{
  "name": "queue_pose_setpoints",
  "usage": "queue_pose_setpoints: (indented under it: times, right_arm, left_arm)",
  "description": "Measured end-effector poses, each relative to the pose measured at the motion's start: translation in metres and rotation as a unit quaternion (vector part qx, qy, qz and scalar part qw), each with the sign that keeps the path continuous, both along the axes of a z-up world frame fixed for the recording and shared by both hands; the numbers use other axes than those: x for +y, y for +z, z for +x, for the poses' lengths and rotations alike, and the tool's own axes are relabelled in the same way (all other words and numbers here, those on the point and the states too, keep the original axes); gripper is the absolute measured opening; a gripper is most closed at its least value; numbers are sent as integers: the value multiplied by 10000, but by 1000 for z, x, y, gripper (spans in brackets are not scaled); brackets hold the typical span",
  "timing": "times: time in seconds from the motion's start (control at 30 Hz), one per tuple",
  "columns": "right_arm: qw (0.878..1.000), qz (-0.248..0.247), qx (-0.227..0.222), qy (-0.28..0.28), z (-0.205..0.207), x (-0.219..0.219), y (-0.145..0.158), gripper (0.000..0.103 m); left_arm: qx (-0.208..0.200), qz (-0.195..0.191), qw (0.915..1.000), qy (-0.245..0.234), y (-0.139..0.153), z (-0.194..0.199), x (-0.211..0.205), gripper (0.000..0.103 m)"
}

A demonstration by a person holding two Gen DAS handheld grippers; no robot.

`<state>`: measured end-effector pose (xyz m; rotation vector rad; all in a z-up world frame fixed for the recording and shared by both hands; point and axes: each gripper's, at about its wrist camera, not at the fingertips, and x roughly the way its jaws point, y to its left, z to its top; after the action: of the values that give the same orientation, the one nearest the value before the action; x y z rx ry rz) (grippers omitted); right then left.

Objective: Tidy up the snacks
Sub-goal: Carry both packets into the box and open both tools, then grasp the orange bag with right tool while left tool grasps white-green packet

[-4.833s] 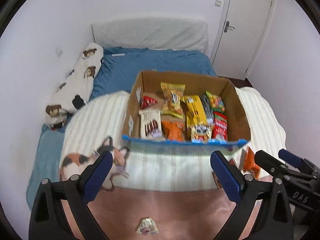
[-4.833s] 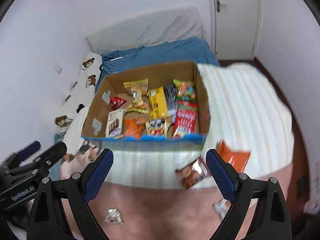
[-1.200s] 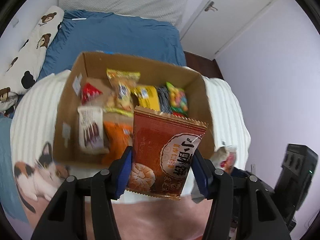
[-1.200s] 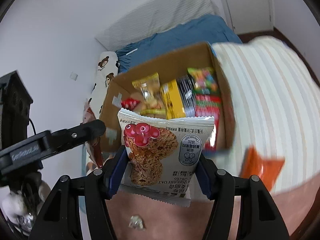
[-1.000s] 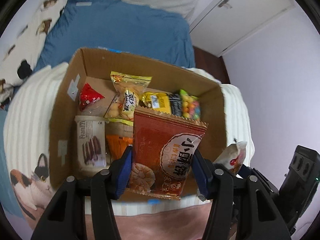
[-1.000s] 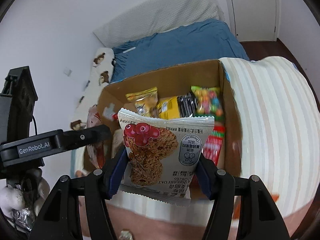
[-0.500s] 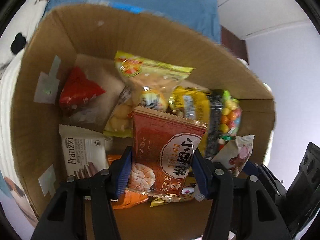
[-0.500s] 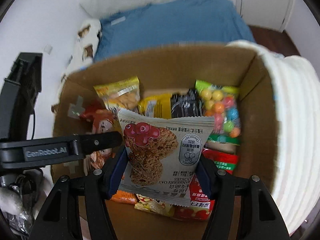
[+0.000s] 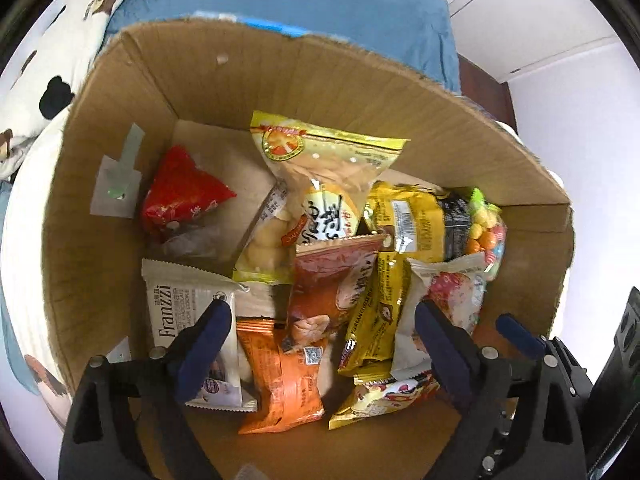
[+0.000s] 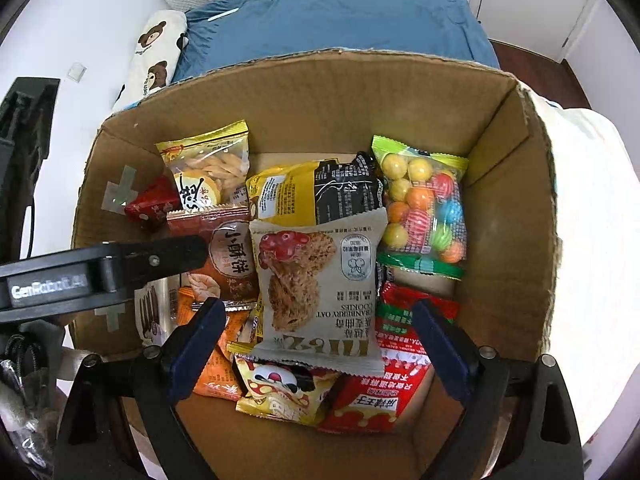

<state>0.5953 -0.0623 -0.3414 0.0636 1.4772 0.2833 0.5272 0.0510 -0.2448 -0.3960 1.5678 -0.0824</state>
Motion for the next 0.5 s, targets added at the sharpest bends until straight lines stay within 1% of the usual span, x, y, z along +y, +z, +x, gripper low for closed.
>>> queue_pose_setpoints:
  times: [0.07,0.1,0.2,0.37,0.47,0.5]
  right_arm:
    - [10000,-20,-21,-27,-3,-2,4,97]
    - [10000,-37,-28,-44,-4,-5,6,97]
    - [9999,-112,-95,-42,-9,-5,13,97]
    - [9996,-80,-174,-185,-22,-12,27,97]
    - [9993,-14,-233,-275,-31,-18,36,97]
    - [9992,-27,-287,-286,-35,-19,41,97]
  left_arm:
    - [-74,116,9999,-54,6,-4,-2,94]
    - [-193,259,9994,-91,12,-7,-3,94]
    - [-515,491,9973,-149,27,-17,-8,94]
    - [-832,695,9940,-141,45,-41,-10,94]
    - [-1116,804,9904,-134,57,-60,-14,94]
    - [-1174,829,9895,-135,64,-62,-9,94]
